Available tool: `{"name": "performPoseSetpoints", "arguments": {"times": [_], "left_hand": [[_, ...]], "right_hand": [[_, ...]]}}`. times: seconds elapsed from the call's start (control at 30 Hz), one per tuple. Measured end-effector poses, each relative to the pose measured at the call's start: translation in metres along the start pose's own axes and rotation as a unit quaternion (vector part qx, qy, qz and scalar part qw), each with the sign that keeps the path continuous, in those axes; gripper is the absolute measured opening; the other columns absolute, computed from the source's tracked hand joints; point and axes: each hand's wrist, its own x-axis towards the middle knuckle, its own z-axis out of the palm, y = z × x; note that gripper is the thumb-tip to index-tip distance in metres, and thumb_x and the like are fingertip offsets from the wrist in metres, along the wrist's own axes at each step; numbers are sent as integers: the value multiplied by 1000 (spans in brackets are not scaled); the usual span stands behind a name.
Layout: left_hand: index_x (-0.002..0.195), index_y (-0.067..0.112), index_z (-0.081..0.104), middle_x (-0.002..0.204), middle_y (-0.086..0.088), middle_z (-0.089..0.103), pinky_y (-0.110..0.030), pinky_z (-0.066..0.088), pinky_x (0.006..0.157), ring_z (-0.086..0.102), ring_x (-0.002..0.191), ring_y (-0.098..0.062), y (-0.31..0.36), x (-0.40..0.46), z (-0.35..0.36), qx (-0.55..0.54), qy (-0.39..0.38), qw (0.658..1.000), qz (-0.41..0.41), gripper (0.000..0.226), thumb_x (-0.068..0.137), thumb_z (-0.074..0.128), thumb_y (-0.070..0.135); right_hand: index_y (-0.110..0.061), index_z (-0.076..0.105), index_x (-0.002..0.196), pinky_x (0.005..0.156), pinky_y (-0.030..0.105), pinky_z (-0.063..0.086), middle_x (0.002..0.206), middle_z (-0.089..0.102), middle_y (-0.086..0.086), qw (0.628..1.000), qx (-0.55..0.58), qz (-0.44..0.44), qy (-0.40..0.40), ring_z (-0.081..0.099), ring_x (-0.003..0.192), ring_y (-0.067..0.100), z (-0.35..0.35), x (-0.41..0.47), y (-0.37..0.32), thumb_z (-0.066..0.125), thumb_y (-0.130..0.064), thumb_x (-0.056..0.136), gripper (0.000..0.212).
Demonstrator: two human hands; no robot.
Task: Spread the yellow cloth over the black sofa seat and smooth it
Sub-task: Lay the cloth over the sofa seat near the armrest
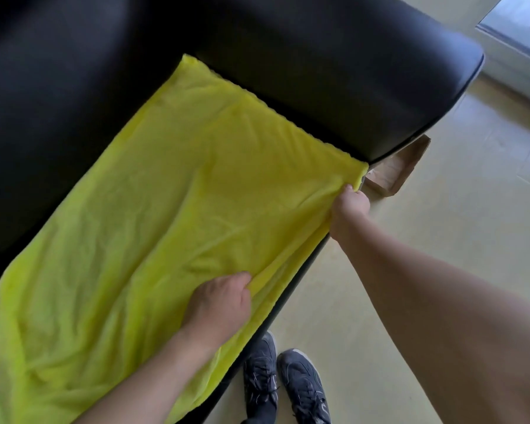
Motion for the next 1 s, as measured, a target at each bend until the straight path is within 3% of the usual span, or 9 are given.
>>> {"name": "performPoseSetpoints", "arguments": {"times": [0.13, 0.17, 0.27, 0.37, 0.5, 0.6, 0.7, 0.83, 1.0], "left_hand": [[77, 28, 51, 88, 4, 61, -36, 37, 84, 55, 91, -20, -11, -6, 4, 98, -108, 989, 4, 24, 87, 30, 24], [80, 27, 51, 89, 4, 61, -37, 39, 83, 55, 90, -20, -8, -8, 8, 132, -79, 988, 15, 23, 86, 30, 28], [82, 18, 52, 75, 2, 53, -33, 42, 58, 51, 65, -18, 12, -14, 24, 152, 31, 985, 78, 28, 78, 39, 43], [94, 15, 48, 79, -2, 53, -33, 44, 52, 50, 65, -20, 36, 0, 33, 166, 62, 978, 111, 39, 77, 47, 50], [96, 15, 45, 80, -3, 57, -32, 47, 50, 57, 66, -22, 65, 33, 30, 111, 69, 990, 57, 41, 68, 72, 29], [89, 16, 43, 88, -6, 61, -35, 44, 65, 60, 82, -28, 75, 53, 18, 53, 67, 996, -17, 19, 81, 59, 10], [86, 18, 37, 99, -8, 58, -38, 40, 76, 55, 97, -29, 69, 61, 17, -21, 73, 993, -89, 10, 91, 42, 12], [99, 19, 46, 109, -2, 48, -40, 44, 76, 43, 105, -25, 78, 62, 22, -14, 88, 992, -91, 19, 94, 46, 38], [104, 20, 56, 124, -1, 41, -41, 35, 86, 34, 114, -26, 83, 72, 20, -83, 40, 979, -182, 17, 99, 40, 24]], "right_hand": [[-16, 53, 127, 89, 36, 42, 83, 43, -4, 1000, -4, 3, 0, 47, 94, 24, 0, 2, 3, 34, -37, 104, 36], [-18, 53, 125, 91, 37, 43, 82, 42, -4, 1000, -2, 5, -1, 47, 94, 24, 0, 3, 3, 34, -38, 104, 35], [-22, 52, 116, 89, 36, 42, 81, 42, -5, 1000, 3, 10, 1, 47, 92, 23, -1, 5, 4, 35, -39, 103, 27], [-18, 53, 123, 89, 36, 42, 79, 41, -6, 1000, 3, 5, -1, 46, 92, 22, -1, 5, 3, 36, -39, 103, 34], [-17, 53, 130, 90, 36, 43, 87, 46, -1, 1000, 5, 17, -8, 47, 93, 22, -3, 10, 3, 39, -39, 103, 37], [-17, 56, 126, 86, 35, 48, 83, 47, -1, 999, 5, 27, -25, 50, 81, 19, -9, 14, 2, 44, -39, 101, 36], [-15, 55, 125, 87, 41, 55, 97, 56, 3, 998, 3, 40, -54, 59, 94, 25, -15, 19, 1, 50, -39, 99, 35], [-14, 56, 121, 71, 39, 57, 117, 62, 12, 995, -30, 32, -87, 64, 100, 30, -21, 25, -3, 51, -37, 99, 33], [-12, 54, 109, 55, 34, 52, 115, 65, 14, 993, -39, 38, -108, 65, 95, 29, -24, 25, -6, 50, -36, 100, 26]]}}
